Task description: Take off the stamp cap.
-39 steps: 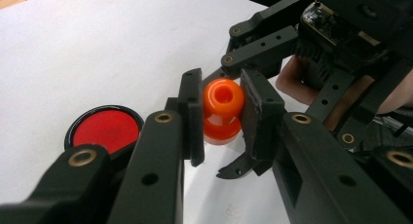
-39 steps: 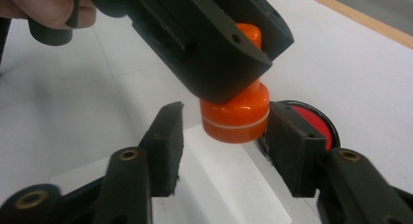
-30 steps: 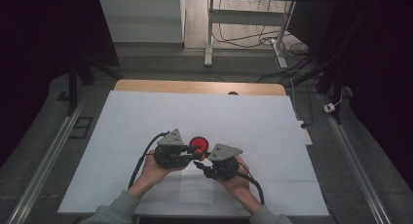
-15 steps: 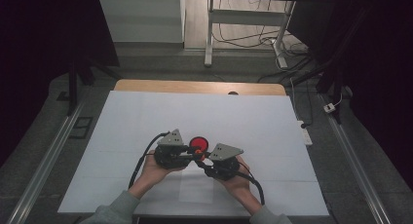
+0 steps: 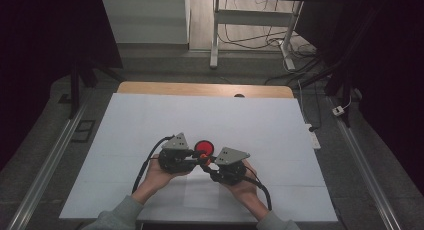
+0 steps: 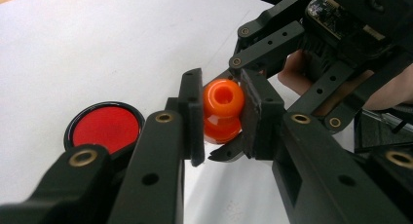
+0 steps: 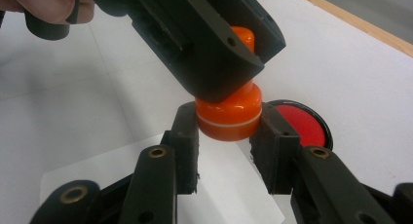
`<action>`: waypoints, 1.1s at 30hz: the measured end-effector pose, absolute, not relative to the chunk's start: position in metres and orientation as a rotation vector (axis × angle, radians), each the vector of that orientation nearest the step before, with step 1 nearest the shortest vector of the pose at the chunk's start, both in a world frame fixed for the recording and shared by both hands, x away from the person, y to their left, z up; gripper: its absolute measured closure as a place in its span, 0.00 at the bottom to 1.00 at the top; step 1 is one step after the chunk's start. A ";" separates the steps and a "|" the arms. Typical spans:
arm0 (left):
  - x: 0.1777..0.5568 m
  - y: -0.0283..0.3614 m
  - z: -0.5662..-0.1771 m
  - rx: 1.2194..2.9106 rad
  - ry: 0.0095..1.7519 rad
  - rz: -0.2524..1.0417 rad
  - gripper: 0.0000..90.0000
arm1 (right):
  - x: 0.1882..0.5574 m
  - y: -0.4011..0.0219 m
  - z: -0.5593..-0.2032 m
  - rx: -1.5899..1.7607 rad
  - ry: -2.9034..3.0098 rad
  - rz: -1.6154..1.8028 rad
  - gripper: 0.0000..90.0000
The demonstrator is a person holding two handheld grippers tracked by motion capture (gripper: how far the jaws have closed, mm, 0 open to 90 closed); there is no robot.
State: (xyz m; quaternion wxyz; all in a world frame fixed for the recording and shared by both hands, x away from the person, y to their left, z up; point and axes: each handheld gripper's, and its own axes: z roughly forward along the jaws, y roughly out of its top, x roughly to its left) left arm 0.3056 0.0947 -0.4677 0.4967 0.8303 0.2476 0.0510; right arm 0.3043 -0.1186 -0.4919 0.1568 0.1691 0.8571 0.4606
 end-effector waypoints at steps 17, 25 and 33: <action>0.306 0.095 -0.468 2.015 0.601 0.115 0.80 | 0.303 -0.119 -0.492 0.488 2.450 1.315 0.69; 0.307 0.095 -0.470 2.015 0.611 0.109 0.80 | 0.303 -0.119 -0.492 0.481 2.443 1.301 0.70; 0.307 0.096 -0.470 2.007 0.612 0.103 0.80 | 0.301 -0.118 -0.492 0.465 2.429 1.285 0.72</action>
